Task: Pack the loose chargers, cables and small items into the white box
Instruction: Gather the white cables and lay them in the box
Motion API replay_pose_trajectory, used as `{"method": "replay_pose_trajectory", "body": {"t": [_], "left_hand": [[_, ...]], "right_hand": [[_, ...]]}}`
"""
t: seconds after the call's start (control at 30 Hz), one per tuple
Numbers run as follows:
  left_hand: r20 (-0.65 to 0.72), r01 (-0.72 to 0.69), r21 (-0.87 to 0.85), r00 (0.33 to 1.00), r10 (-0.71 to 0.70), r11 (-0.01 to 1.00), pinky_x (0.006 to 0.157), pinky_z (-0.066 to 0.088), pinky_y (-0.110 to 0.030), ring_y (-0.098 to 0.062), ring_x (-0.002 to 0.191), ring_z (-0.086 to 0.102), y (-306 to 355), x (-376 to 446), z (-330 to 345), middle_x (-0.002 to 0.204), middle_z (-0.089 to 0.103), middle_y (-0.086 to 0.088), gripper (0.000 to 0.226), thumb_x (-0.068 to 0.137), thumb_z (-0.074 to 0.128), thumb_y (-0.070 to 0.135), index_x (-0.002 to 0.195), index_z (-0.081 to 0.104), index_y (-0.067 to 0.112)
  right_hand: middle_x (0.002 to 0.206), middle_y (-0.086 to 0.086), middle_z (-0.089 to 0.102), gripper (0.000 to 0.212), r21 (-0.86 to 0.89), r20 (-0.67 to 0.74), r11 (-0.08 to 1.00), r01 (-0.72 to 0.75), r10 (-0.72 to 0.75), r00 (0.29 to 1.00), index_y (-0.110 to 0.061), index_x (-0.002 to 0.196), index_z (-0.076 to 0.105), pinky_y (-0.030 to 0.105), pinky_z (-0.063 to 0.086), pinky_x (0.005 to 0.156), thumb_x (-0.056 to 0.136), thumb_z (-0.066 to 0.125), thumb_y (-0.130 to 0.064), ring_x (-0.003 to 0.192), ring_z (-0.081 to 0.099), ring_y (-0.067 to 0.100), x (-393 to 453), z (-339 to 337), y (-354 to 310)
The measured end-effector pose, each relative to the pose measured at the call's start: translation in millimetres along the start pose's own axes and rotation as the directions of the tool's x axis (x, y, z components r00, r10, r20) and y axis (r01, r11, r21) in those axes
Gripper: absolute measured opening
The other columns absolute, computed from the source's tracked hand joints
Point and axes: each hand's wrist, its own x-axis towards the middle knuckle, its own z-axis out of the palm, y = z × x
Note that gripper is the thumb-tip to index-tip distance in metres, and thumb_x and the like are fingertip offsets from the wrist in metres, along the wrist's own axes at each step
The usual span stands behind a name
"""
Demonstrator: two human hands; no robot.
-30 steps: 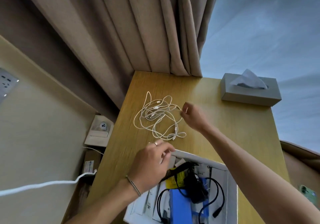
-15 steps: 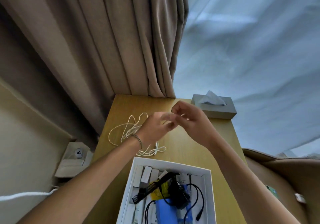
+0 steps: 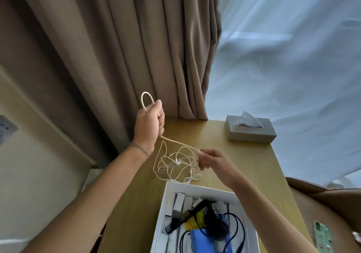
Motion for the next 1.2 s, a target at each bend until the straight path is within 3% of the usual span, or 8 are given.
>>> {"method": "replay_pose_trajectory", "body": {"t": [0.17,0.33,0.53,0.63,0.73,0.9,1.03,1.2], "left_hand": [[-0.142,-0.027,0.502,0.983,0.113,0.864,0.056,0.037,-0.029,-0.007,0.052,0.046,-29,-2,-64,0.060,0.050,0.004,0.044,0.105,0.037,0.035,0.070,0.058,0.018],[0.232,-0.158,0.613,0.972,0.015,0.774,0.090,0.050,-0.031,-0.005,0.099,0.064,-48,-27,-56,0.104,0.069,0.009,0.076,0.080,0.038,0.084,0.120,0.066,0.025],[0.441,-0.248,0.405,0.896,0.050,0.880,0.056,0.040,-0.028,-0.010,0.058,0.047,-44,-43,-25,0.064,0.052,0.008,0.056,0.092,0.049,0.064,0.077,0.059,0.010],[0.329,-0.231,0.326,0.937,0.119,0.917,0.067,0.046,-0.025,-0.015,0.064,0.057,-38,-43,-30,0.063,0.060,-0.004,0.053,0.103,0.041,0.044,0.059,0.057,0.021],[0.082,-0.110,0.009,0.991,0.108,0.994,0.082,0.054,-0.031,-0.020,0.072,0.067,-25,-31,-47,0.064,0.067,-0.002,0.052,0.106,0.040,0.024,0.057,0.059,0.022],[-0.378,-0.090,-0.232,0.926,-0.004,0.969,0.067,0.047,-0.025,-0.006,0.045,0.055,-16,-8,-101,0.048,0.057,0.010,0.035,0.103,0.048,0.018,0.069,0.057,0.011],[-0.255,-0.096,-0.038,0.963,0.084,0.995,0.062,0.051,-0.025,-0.011,0.049,0.058,-26,-21,-84,0.052,0.063,0.001,0.033,0.103,0.048,0.016,0.078,0.068,0.007],[0.181,-0.216,0.374,0.971,0.158,0.902,0.061,0.049,-0.029,-0.014,0.068,0.063,-41,-51,-40,0.085,0.075,0.006,0.027,0.104,0.048,0.023,0.101,0.075,0.017]], "right_hand": [[0.066,0.002,0.048,0.031,0.280,-0.184,0.959,0.027,0.026,0.983,-0.014,0.072,0.060,0.052,0.045,0.096,0.102,0.051,-0.017,0.064,0.049,0.017,4,-29,-10],[0.063,-0.003,0.043,0.023,0.231,0.033,0.970,0.073,-0.083,0.996,-0.006,0.083,0.060,0.029,0.033,0.063,0.100,0.051,-0.018,0.057,0.039,0.011,11,10,-53],[0.056,0.001,0.044,0.041,-0.056,0.031,0.994,0.094,-0.092,0.995,-0.016,0.064,0.058,0.028,0.031,0.050,0.104,0.054,-0.025,0.050,0.037,0.014,16,43,-85],[0.055,-0.002,0.043,0.045,-0.133,0.056,0.991,0.035,-0.028,0.998,-0.012,0.064,0.055,0.025,0.036,0.051,0.104,0.052,-0.033,0.050,0.038,0.015,10,35,-72],[0.057,-0.004,0.041,0.039,-0.111,0.022,0.994,-0.024,0.027,0.999,-0.012,0.070,0.055,0.026,0.036,0.056,0.106,0.050,-0.026,0.053,0.036,0.013,-2,20,-47],[0.053,-0.009,0.042,0.039,-0.066,-0.180,0.987,-0.146,0.132,0.975,-0.013,0.067,0.055,0.030,0.032,0.060,0.105,0.050,-0.021,0.050,0.035,0.009,-22,-13,-16],[0.055,-0.011,0.049,0.036,-0.322,-0.203,0.931,-0.173,0.110,0.973,-0.016,0.070,0.064,0.031,0.038,0.061,0.103,0.054,-0.026,0.054,0.042,0.009,-19,3,-26],[0.052,-0.017,0.051,0.032,-0.405,0.025,0.912,-0.063,0.080,0.996,-0.018,0.077,0.067,0.026,0.036,0.056,0.103,0.050,-0.014,0.052,0.042,0.004,-9,48,-62]]}}
